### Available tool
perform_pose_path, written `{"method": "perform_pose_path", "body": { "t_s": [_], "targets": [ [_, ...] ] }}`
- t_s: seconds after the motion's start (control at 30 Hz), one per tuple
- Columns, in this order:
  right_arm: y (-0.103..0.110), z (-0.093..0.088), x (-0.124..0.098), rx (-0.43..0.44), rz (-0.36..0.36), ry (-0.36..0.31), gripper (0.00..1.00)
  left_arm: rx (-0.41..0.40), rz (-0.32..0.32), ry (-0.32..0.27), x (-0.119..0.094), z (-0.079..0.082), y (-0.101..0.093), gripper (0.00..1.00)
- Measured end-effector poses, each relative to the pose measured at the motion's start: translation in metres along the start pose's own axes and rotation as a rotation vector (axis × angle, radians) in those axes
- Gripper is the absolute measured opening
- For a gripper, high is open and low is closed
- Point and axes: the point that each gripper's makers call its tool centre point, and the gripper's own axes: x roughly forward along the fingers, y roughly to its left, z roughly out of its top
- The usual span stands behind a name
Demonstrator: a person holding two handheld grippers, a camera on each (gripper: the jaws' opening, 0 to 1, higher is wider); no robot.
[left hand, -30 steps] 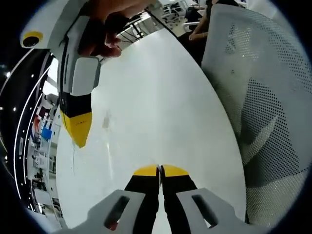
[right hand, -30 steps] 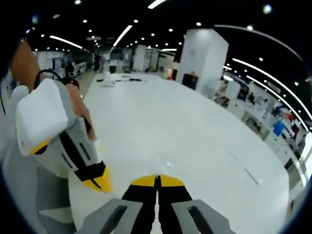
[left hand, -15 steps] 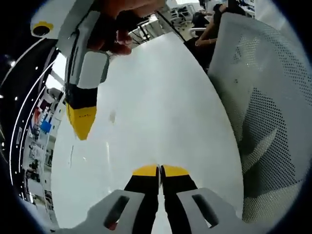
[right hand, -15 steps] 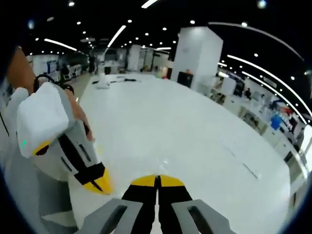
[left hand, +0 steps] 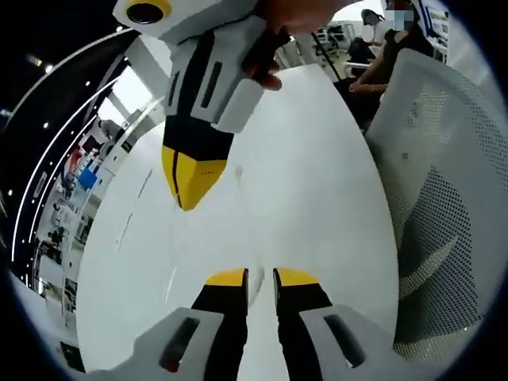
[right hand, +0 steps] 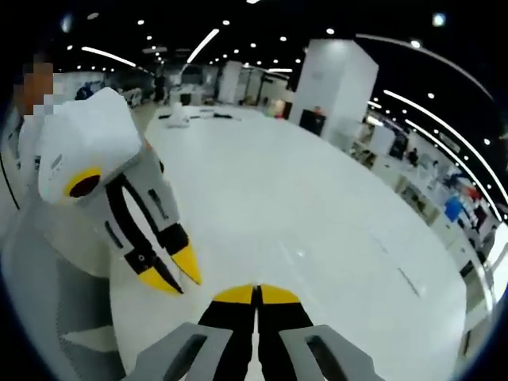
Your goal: Open the resealable bag by pulling the two sides of the seal apart until the entire bag opening is separated and visibly accessible.
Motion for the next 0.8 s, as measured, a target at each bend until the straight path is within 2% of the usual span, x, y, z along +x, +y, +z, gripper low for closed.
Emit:
{"method": "perform_pose_path", "body": {
  "t_s": [0.27, 0.57, 0.8],
  "targets": [
    [-0.011, -0.014, 0.008, -0.018, -0.030, 0.056, 0.00, -0.045, 0.047, -0.031, -0.011, 0.000, 0.006, 0.19],
    [-0.029, -0.034, 0.011, -0.027, -0.045, 0.113, 0.00, -0.104, 0.075, -0.017, -0.025, -0.023, 0.007, 0.20],
    [-0.041, -0.045, 0.013, 0.012, -0.052, 0.115, 0.00, -0.156, 0.087, -0.019, -0.036, -0.029, 0.005, 0.23]
  ]
}}
